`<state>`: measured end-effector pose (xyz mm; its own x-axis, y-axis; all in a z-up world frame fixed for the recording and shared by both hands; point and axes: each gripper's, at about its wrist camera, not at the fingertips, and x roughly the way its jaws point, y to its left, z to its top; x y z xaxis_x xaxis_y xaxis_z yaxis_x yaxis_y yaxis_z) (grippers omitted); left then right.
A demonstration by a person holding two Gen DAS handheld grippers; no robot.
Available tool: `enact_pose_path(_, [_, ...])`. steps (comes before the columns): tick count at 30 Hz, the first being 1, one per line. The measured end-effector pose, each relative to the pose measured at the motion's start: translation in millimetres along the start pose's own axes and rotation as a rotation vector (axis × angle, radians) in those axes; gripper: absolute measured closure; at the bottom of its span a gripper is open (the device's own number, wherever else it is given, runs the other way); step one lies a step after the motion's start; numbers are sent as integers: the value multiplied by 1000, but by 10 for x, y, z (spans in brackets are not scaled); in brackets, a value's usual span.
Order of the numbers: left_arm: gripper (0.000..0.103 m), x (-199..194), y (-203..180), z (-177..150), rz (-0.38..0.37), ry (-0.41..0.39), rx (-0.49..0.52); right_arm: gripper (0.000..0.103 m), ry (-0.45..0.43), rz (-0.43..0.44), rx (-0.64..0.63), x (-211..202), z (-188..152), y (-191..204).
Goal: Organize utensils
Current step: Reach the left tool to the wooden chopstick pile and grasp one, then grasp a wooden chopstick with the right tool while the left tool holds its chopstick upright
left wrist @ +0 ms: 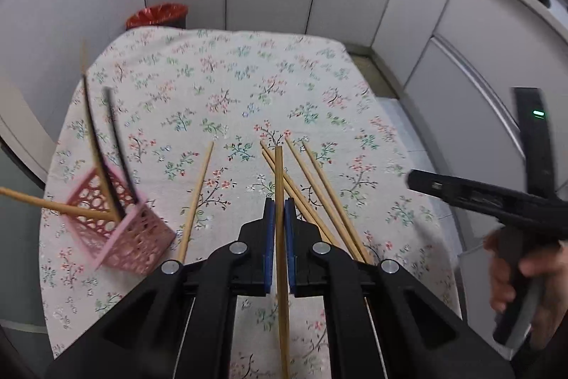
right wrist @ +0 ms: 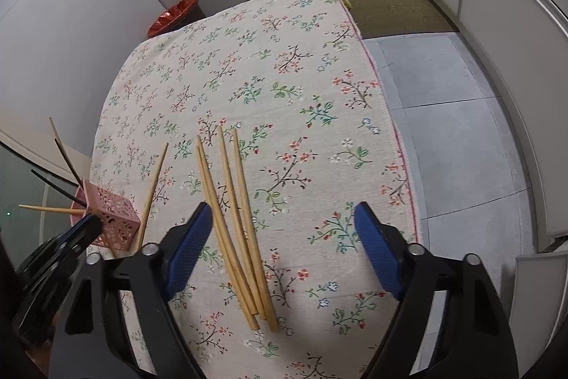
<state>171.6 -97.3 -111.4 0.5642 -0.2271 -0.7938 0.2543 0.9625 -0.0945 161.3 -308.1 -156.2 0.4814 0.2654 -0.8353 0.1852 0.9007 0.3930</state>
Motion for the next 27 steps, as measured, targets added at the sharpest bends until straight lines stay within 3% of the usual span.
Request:
enact_pose_path(5, [98,-452,122,-132,-21,-85,22,57,25,39,-24,147,10,194])
enact_pose_path(12, [98,-814,397,-229,-90,-143,8,76,59,74,-84,511,95,586])
enact_pose_path(25, [97,-1012,714,-276,-136,-171,4,92,122,63,-81,1276,294,917])
enact_pose_path(27, [98,-1009,758,-275,-137,-169,-1,95,123,30,-93,1344,297,937])
